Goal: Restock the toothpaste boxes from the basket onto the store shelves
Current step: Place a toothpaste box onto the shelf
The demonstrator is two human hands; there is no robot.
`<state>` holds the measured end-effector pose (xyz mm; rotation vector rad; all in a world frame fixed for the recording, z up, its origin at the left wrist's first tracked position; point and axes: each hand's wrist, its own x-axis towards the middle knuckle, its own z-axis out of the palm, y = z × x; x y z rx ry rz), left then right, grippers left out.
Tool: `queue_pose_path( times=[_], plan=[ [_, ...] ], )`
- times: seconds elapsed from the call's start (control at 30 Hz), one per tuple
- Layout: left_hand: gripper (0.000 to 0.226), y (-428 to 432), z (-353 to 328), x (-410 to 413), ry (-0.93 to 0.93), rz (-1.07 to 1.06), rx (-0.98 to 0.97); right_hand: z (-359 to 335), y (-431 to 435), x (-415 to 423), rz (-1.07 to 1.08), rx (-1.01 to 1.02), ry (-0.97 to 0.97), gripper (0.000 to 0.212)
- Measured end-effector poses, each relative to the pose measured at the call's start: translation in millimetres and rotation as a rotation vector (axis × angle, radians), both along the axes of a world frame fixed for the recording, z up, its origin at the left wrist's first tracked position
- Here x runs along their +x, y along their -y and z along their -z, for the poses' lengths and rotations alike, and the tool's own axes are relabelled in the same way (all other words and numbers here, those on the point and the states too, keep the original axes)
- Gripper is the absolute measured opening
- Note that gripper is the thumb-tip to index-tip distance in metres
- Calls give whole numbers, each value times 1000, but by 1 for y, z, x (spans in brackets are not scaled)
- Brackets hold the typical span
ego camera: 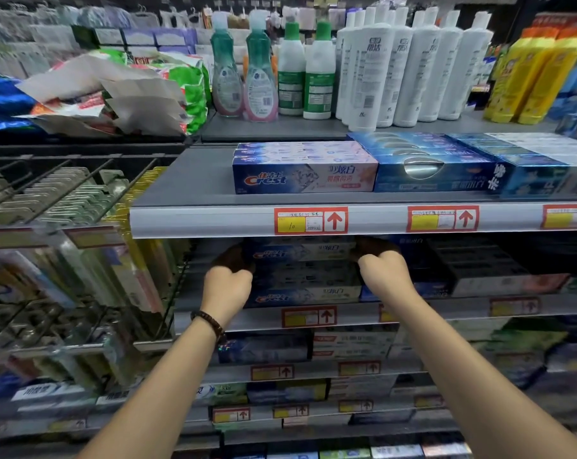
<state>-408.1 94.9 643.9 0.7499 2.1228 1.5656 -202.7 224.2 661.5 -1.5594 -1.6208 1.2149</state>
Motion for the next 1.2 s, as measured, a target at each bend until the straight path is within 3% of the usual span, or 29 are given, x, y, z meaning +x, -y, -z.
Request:
queue_pose_path(
  times=[0.17,0.33,0.53,0.7,0.83,1.0,1.2],
  plan=[
    [37,-7,5,-4,76,-15,-47,2,-6,-3,16,-60,13,19],
    [30,-12,7,-5,100,-33,-97,9,-14,-6,7,-38,-2,7],
    [28,-17,17,-9,113,-9,-19,19,-22,-8,-15,11,7,18],
    [50,-22,26,-16,14,38,-2,19,-27,-11,-20,-16,65,26],
    [38,-21,25,-16,7,53,38,19,-31,-15,-43,23,85,18],
    [47,-23,28,-18,7,80,57,19,-42,-19,-77,-1,149,29],
    [51,-23,32,-19,26,119,58,21,-47,-18,-83,-76,200,26]
  ],
)
